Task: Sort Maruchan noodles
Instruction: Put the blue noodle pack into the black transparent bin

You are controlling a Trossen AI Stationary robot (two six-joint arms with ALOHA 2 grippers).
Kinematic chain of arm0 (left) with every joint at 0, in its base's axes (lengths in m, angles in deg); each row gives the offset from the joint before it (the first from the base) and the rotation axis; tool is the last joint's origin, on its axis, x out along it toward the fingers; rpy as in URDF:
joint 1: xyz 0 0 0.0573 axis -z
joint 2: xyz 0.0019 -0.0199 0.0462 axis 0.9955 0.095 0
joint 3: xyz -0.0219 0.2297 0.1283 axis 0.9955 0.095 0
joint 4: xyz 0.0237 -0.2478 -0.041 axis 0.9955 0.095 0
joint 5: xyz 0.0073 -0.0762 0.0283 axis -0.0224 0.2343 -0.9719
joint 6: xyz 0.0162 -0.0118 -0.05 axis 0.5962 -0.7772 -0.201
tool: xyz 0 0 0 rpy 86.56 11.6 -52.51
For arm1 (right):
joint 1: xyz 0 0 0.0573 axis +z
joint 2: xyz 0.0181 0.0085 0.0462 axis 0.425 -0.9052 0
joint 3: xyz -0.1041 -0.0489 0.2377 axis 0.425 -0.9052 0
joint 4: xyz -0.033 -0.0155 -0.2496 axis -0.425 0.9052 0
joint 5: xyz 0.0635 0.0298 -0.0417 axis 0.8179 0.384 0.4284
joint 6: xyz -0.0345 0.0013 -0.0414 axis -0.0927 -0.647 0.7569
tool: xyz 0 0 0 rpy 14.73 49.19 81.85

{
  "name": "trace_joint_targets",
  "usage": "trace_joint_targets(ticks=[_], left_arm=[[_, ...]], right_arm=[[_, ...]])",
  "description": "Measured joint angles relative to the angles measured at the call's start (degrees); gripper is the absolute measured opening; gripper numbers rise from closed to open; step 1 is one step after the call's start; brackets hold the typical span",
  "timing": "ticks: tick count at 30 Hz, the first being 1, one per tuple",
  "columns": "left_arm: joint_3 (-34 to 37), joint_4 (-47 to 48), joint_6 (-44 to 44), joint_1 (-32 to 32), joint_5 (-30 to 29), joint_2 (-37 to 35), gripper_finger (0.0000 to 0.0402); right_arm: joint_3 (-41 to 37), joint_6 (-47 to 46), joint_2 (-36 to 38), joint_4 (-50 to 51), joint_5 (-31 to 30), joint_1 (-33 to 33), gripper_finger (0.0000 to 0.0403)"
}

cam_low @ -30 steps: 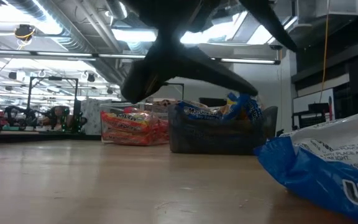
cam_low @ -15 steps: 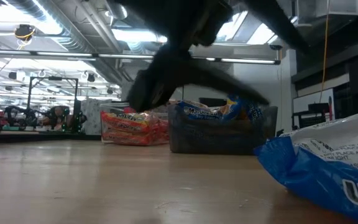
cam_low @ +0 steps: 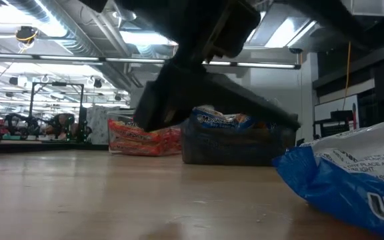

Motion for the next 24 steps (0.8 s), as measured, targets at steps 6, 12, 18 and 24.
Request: trace_joint_targets(ticks=[6,12,18,24], left_arm=[[0.0,5.8,-3.4,0.5,1.2,0.0,0.0242],[0.0,8.5,-4.8,1.0,-1.2,0.0,0.0241],[0.0,7.3,-4.6,1.9,-4.6,1.3,0.0241],[-0.1,1.1,-6.3,1.6,-3.1,5.3,0.0241]], right_arm=[[0.0,-1.2,-3.5,-1.4,1.0,0.5,0.0273],[0.0,-1.8,-8.9,-7.9,4.4,0.8,0.0273],[0.0,-6.5,-11.3,-10.5,3.8,2.5,0.0273],[0.0,-9.2,-13.6,-10.6,2.9,3.0,0.0273]])
